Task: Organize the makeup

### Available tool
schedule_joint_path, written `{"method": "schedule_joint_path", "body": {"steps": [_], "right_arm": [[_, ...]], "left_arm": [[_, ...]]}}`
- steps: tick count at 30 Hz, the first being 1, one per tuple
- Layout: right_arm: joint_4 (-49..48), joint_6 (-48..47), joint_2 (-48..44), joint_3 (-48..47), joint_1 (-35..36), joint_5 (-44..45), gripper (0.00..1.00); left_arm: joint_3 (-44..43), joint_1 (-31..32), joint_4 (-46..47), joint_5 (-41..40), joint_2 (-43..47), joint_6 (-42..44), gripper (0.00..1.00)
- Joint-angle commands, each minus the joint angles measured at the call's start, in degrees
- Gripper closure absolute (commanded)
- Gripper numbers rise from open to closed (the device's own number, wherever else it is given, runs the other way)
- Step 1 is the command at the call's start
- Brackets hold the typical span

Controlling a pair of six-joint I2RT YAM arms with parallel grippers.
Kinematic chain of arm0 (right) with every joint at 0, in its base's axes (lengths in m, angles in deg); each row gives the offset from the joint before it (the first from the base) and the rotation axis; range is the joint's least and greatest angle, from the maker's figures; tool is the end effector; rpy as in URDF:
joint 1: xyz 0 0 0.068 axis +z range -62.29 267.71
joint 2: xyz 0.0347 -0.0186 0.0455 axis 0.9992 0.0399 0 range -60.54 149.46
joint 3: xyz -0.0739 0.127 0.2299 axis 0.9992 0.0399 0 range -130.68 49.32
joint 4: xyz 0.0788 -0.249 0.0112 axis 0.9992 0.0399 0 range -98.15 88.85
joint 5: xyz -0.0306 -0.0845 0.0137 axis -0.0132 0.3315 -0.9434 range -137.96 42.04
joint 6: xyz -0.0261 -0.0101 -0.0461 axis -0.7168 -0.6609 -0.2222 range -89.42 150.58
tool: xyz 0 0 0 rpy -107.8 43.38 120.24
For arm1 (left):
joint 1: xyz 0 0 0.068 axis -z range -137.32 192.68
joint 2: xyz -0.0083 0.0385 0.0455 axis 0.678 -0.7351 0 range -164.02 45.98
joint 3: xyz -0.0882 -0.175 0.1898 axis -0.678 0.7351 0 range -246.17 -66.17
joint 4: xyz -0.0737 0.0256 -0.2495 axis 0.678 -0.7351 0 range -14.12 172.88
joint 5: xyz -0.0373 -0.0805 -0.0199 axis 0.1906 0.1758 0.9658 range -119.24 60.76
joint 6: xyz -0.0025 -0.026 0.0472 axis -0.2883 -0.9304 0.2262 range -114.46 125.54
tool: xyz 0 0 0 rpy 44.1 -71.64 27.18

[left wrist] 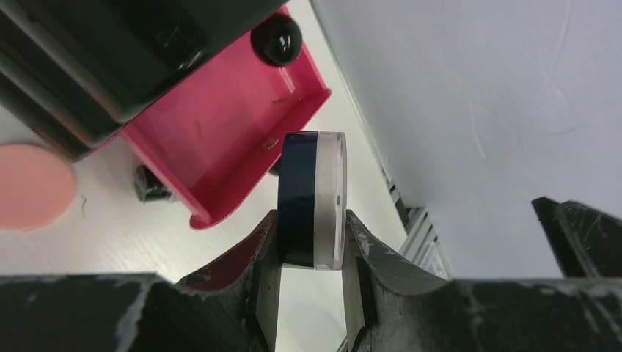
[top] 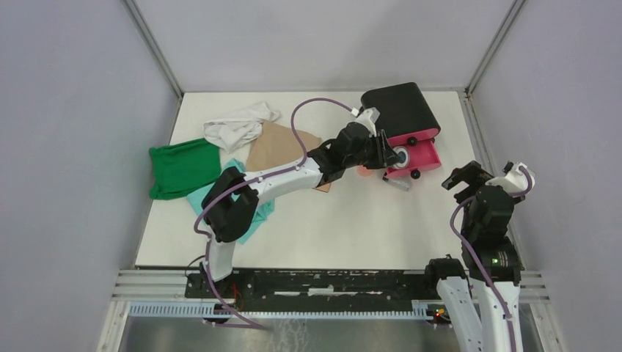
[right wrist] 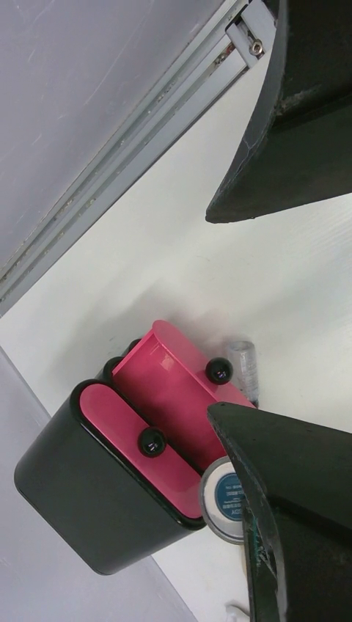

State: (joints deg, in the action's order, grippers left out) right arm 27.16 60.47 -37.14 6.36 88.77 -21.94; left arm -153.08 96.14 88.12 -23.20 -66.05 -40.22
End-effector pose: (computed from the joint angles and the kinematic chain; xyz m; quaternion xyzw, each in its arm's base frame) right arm 0.0906 -0.0140 0.3282 0.3250 0.7186 -0.0161 0.6146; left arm 0.2763 -0.3791 0.2713 0.0850 0.8135 -0.4648 0.3389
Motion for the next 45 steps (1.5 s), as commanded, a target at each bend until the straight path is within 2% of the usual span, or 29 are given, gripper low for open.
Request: {"method": "schedule_joint_path", "body": {"steps": [1,12,23,25,29,33,36,45], "right_arm": [[-0.4,-1.0,0.5,-2.8,0.0,1.3,0.0],[-0.4,0.5,0.9,-1.9,0.0,-1.8,0.0],[0.4,0.3,0.4,-2.2,0.0,-2.0,0.0],[0.5,0.6,0.3,-2.1,0.0,-2.2,0.0],[0.4,0.8,0.3,-2.1,0.0,-2.5,0.0],[0.5,0.8,0.4,-2.4,0.0,-2.6,0.0],[0.8,0.7,0.3,-2.6,0.0,-2.5,0.0],[-0.1,1.1,1.1,-1.3,0.0,-2.9,0.0]], "left_arm": [[-4.4,0.1,4.7,-2.6,-3.1,-6.0,0.87],[-4.9,0.2,6.6,-4.3,-6.2,-7.4,0.84],[-8.9,0.3,5.8,-5.3,-11.4,-10.2,0.82],[-9.5,0.3,5.2,-5.2,-11.9,-10.3,0.78],[-10.1,0.3,4.2,-4.7,-12.5,-10.5,0.51],[-10.0,0.3,4.4,-4.3,-12.5,-11.2,0.38],[-9.7,0.3,4.3,-3.8,-12.1,-11.2,0.36],[-6.0,1.5,4.4,-3.1,-5.1,-9.3,0.37]]}}
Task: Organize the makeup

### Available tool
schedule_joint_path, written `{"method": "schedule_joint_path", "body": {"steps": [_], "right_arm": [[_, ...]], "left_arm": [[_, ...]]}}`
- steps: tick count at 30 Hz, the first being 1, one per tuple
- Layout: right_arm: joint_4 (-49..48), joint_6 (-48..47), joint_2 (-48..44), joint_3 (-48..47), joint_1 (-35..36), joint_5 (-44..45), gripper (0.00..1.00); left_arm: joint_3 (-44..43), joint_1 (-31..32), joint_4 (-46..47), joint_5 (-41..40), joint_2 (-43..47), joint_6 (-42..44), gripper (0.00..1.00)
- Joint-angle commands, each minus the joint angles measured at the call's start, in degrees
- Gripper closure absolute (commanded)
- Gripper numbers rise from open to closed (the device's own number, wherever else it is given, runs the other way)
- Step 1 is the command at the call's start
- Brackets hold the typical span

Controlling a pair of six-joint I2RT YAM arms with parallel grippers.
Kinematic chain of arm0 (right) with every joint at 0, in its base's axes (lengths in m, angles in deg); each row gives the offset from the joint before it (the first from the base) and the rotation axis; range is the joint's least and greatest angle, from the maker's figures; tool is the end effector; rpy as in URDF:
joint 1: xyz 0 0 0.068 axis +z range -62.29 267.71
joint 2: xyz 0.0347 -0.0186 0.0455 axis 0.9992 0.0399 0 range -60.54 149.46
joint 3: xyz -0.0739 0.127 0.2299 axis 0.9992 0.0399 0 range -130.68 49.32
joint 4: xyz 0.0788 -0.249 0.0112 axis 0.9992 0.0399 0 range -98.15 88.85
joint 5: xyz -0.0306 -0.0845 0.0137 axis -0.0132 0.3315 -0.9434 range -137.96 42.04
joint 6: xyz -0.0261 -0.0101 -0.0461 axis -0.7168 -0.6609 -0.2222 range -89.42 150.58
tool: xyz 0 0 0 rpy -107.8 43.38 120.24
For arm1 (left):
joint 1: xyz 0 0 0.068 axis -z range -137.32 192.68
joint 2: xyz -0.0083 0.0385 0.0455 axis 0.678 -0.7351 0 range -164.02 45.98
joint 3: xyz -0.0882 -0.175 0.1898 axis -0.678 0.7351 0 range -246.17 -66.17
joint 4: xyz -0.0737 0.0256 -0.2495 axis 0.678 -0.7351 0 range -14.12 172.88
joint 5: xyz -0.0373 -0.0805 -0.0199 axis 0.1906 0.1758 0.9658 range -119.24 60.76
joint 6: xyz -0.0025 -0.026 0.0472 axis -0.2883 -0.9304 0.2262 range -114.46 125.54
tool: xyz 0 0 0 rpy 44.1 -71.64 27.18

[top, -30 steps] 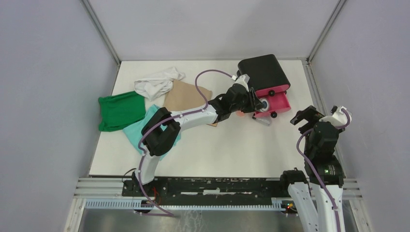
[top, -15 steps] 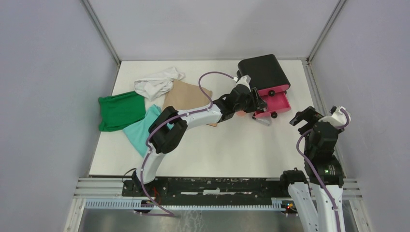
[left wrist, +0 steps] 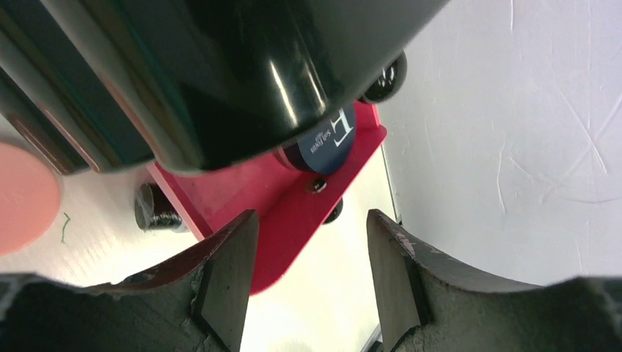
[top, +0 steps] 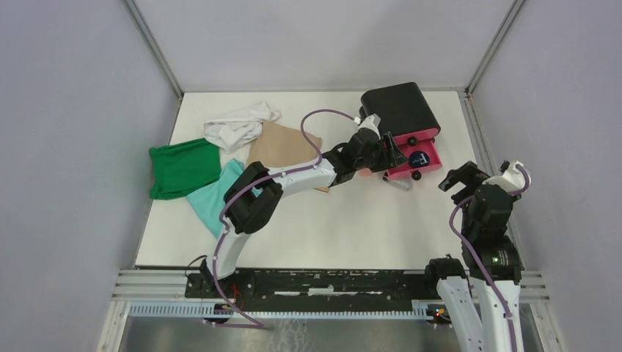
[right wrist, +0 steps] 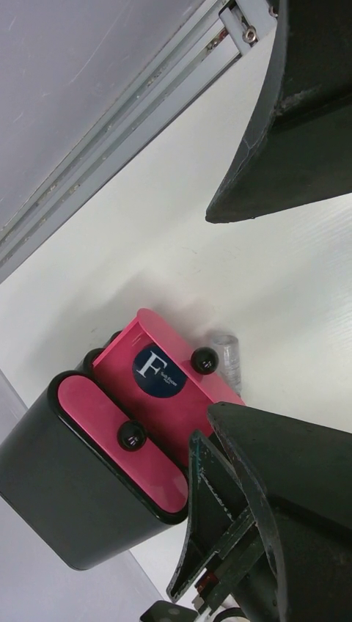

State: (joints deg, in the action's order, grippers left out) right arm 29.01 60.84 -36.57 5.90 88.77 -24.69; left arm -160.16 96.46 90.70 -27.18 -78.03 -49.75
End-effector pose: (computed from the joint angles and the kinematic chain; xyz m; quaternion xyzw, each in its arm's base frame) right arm 0.0916 -0.0124 0.3265 0.3145 0.7354 -0.0009 0.6002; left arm 0.3010 -0.4132 0.2203 -0.0009 0.8299 -0.4628 0.3115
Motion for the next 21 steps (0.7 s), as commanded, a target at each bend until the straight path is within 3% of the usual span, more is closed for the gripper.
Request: {"method": "schedule_joint_path", "body": {"steps": [1,7,10,15,21], "right_arm": [[-2.0,0.8,0.9,-0.5,-0.1,-0.1,0.0],[1.8,2.4,5.1,-1.5,0.0,1.2,0.0],[1.5,-0.2,8.8,-1.8,0.0,-4.8,0.0],[0.7,-1.0,14.2,1.0,0.0,-14.5,0.0],[-2.8,2.0,16.9,7.2,0.0,-21.0,0.0]], "left_arm": [[1.4,1.5,1.9,0.9,7.8,0.9,0.37],[5.8,3.3,1.3,1.6,16.3,6.1,0.37],[11.3,3.4,-0.5,0.2,22.1,9.9,0.36],[22.0,3.0,-6.5,-10.1,30.8,15.6,0.34],[30.9,1.3,-9.5,-4.4,34.2,18.4,0.33]]}}
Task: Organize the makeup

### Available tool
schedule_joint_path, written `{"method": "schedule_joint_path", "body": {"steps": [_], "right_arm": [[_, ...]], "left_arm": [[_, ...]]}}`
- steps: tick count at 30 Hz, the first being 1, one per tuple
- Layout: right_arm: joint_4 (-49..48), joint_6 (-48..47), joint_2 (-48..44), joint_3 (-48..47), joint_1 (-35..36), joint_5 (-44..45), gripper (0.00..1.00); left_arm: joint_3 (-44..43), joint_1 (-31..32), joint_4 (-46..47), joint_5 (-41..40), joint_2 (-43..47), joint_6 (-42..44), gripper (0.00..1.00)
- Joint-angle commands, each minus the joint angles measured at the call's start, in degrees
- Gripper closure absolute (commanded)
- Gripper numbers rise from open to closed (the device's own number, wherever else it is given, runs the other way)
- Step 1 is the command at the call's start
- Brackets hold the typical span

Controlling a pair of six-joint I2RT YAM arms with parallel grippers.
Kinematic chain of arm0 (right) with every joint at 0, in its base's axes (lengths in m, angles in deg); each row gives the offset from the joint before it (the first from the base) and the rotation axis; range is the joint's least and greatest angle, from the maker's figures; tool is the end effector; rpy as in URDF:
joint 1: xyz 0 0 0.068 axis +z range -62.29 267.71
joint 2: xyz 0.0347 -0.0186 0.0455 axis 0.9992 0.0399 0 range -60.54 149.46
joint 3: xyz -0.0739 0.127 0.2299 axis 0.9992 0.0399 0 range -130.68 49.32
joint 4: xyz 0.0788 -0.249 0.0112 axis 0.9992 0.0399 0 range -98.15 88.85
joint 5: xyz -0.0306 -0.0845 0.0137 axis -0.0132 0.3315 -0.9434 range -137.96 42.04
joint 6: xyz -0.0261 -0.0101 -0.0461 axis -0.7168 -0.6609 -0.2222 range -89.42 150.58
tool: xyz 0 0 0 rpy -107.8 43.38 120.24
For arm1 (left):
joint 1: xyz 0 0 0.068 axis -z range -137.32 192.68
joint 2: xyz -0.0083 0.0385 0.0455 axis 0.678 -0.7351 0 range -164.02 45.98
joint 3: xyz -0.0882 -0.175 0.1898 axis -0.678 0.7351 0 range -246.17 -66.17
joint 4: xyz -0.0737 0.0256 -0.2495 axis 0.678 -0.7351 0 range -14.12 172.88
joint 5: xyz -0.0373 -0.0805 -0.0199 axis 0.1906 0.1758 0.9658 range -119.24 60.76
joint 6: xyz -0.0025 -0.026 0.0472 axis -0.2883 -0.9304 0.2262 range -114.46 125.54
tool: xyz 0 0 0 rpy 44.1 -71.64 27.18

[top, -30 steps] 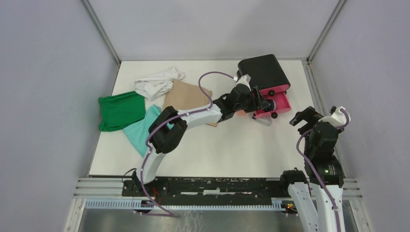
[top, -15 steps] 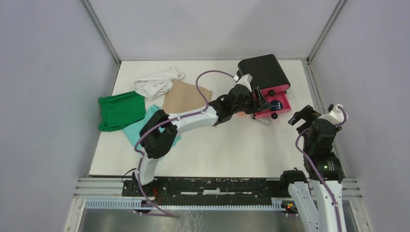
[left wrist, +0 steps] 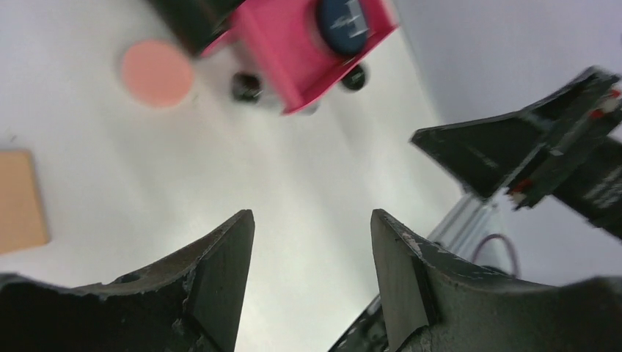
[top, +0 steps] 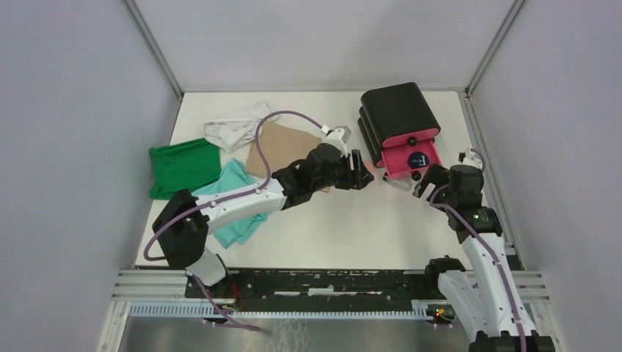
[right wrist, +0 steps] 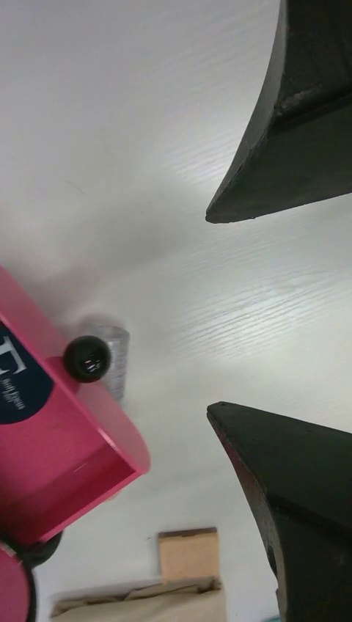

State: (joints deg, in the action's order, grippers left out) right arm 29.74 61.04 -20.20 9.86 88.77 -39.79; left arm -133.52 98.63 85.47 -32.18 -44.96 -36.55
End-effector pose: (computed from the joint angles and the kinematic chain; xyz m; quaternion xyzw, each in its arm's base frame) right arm 0.1498 -0.0023 0.2723 0.2580 0.8622 0.0553 0.4324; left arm 0.2115 -0.3097 0.2951 0.0849 0.8196 -0.4135 0.3874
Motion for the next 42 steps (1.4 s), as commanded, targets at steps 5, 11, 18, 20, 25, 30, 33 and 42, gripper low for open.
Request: {"method": "schedule_joint_path", "body": {"steps": [5,11,18,20,25,30,33,42], "right_arm": [[-5.6,3.2,2.2,4.2,-0.1,-4.7,0.0],[-5.1,3.3,4.5,3.1,-0.1,-4.5,0.0],[-4.0,2.3,1.4,2.9,0.0,-4.4,0.0],[-3.9,1.7,1.1,2.6,0.0,-4.7,0.0],[-4.0,1.1,1.5,2.0,0.0,-4.3,0.0],[-4.8,1.5,2.4,2.5,0.0,-5.1,0.0],[-5.4,1.6,2.6,3.1,0.0,-5.6,0.0],[-4.8,0.5,2.5,2.3,0.0,-5.9,0.0]], "left_arm": [[7.9,-2.4,-4.5,0.5,1.7,4.6,0.31],[1.6,-6.4,-8.5,0.1,-6.5,6.9,0.3],[-12.5,-5.9,-23.4,-15.1,-17.1,14.7,0.18],[-13.4,-5.8,-26.4,-19.4,-18.1,15.9,0.12],[-14.2,-7.2,-30.2,-20.7,-20.9,18.3,0.06],[-13.0,-9.7,-29.1,-15.4,-22.2,19.2,0.05],[-12.8,-10.4,-28.6,-14.2,-23.3,19.1,0.06],[-12.8,-11.5,-27.2,-11.4,-25.3,19.1,0.06]]}}
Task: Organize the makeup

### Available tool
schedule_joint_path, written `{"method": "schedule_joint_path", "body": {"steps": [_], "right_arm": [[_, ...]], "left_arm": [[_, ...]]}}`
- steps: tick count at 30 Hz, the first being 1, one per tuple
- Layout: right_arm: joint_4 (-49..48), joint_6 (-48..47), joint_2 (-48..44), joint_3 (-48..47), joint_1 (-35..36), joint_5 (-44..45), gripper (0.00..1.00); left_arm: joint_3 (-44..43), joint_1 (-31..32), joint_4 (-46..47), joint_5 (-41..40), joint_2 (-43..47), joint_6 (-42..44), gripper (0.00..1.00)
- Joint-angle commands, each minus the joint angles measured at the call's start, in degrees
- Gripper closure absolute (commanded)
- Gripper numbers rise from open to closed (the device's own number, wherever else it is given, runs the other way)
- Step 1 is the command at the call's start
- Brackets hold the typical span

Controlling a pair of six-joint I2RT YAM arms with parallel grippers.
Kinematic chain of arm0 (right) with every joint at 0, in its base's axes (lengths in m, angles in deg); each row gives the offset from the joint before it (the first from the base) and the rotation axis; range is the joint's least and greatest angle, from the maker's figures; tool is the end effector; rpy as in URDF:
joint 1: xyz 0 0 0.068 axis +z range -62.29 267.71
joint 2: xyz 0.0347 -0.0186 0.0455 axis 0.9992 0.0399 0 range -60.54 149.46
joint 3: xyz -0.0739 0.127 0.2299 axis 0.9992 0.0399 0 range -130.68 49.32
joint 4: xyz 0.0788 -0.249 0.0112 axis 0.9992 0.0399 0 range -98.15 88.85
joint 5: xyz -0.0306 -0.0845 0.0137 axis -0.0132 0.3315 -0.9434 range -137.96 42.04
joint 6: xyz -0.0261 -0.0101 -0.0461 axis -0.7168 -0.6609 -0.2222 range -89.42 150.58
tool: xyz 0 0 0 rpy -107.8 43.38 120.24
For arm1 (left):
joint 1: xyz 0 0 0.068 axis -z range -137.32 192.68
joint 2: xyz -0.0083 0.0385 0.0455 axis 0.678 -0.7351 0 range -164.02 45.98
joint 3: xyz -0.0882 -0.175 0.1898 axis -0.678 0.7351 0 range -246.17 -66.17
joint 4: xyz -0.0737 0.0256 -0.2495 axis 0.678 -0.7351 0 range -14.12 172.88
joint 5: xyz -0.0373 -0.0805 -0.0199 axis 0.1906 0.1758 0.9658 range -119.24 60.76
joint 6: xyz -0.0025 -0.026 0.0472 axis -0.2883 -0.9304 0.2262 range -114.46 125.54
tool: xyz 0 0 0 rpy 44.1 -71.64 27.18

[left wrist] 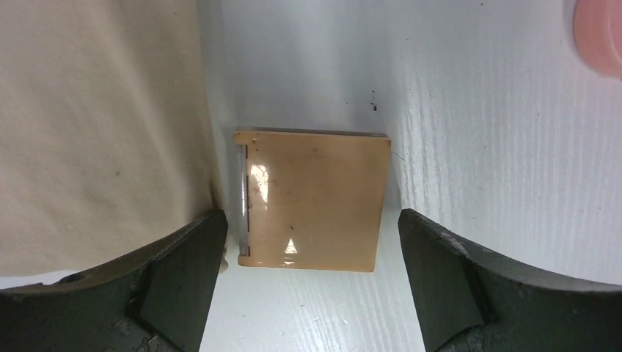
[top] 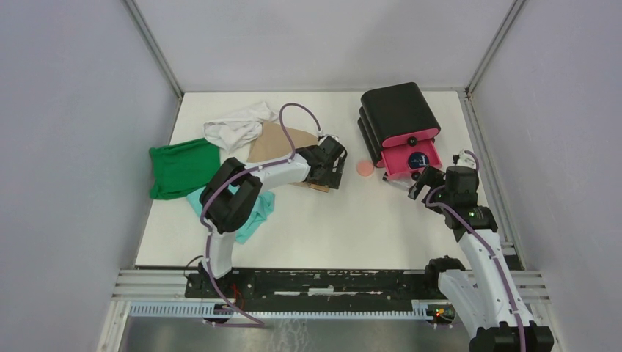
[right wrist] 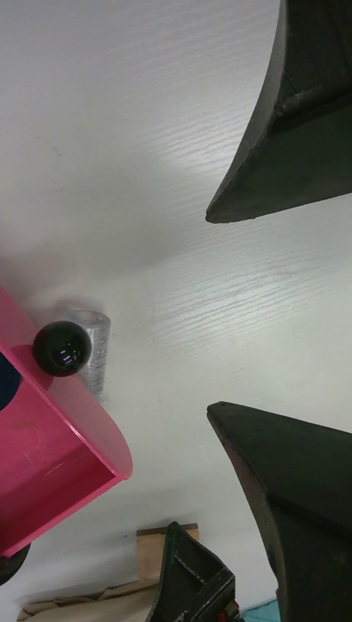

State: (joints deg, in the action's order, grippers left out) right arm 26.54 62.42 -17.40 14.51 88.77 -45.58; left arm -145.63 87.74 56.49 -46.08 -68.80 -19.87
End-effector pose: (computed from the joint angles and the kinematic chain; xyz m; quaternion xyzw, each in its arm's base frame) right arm 0.1585 0.0014 0.2432 0.2514 0.8819 0.0946 0.3875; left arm 0.3014 -0.2874 0.1653 0.1284 0.9513 -0.0234 0.2794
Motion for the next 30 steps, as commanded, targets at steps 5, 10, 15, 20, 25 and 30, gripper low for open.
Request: {"method": "schedule_joint_path", "body": {"steps": [5,10,15,20,25,30], "right_arm": [[-1.6,-0.9,-0.4,-1.9,0.0,-0.1,0.0],[-2.0,-0.5,0.1,-2.0,0.0,-0.6,0.0],[-1.9,-0.5,0.1,-1.8,0.0,-0.6,0.0],[-2.3,-0.5,0.1,-1.8,0.0,-2.1,0.0],[-2.5,-0.1,-0.1,-2.1,0.0,-2.0,0.0],[-2.6,0.1,0.3,-3.3,0.0,-3.2,0.0]], "left_arm": [[-0.2,-0.7,3.3,6.4,-1.0,2.3,0.09],[0.4,-0.5,4.5,8.3,-1.6,1.0,0.09],[0.7,0.3,4.9,9.1,-1.9,0.2,0.15],[-0.5,1.3,3.2,6.7,-3.1,0.3,0.23],[-1.5,4.0,2.4,5.4,-3.3,0.9,0.27],[-4.4,9.5,1.8,6.8,-3.1,1.6,0.25]]}}
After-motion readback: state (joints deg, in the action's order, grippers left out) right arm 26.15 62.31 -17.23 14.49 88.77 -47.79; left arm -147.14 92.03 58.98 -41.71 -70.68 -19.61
